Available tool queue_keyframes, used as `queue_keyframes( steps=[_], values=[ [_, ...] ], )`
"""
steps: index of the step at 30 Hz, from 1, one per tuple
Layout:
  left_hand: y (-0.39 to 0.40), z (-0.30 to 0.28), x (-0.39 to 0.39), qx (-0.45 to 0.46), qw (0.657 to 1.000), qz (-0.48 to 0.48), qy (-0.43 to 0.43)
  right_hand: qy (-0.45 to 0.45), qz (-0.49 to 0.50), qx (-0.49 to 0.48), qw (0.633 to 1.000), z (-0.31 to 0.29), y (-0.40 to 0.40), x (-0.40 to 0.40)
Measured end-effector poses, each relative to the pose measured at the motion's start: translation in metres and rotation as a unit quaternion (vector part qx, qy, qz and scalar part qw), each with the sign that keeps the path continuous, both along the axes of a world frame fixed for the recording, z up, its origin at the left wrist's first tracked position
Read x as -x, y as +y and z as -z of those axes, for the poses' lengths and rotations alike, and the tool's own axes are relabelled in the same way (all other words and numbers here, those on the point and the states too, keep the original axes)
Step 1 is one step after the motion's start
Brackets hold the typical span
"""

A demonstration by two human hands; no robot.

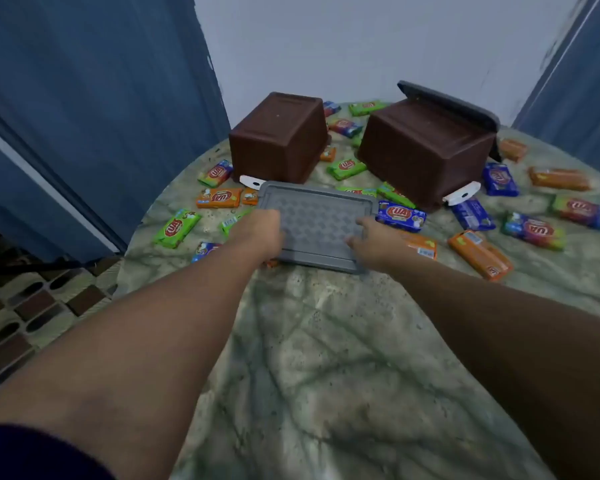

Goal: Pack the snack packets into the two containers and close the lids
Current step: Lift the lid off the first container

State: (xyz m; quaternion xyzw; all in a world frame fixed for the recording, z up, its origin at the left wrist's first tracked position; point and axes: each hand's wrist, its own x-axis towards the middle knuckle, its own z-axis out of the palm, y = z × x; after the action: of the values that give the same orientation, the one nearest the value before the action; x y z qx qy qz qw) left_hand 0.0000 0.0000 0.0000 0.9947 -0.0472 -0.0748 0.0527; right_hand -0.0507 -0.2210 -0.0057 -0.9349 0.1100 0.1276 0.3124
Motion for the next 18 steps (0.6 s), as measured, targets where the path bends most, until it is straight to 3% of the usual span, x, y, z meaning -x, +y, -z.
queue_keyframes(
  steps=[9,18],
  values=[
    [0.012,0.025,-0.034,0.051,0.996,-0.073,0.013,0.033,0.125,-0.075,0.989,0.025,-0.012,-0.03],
    [0.007,0.034,-0.059,0.099,0.983,-0.14,0.069,0.042,0.164,-0.13,0.977,0.036,-0.017,-0.047]
  ],
)
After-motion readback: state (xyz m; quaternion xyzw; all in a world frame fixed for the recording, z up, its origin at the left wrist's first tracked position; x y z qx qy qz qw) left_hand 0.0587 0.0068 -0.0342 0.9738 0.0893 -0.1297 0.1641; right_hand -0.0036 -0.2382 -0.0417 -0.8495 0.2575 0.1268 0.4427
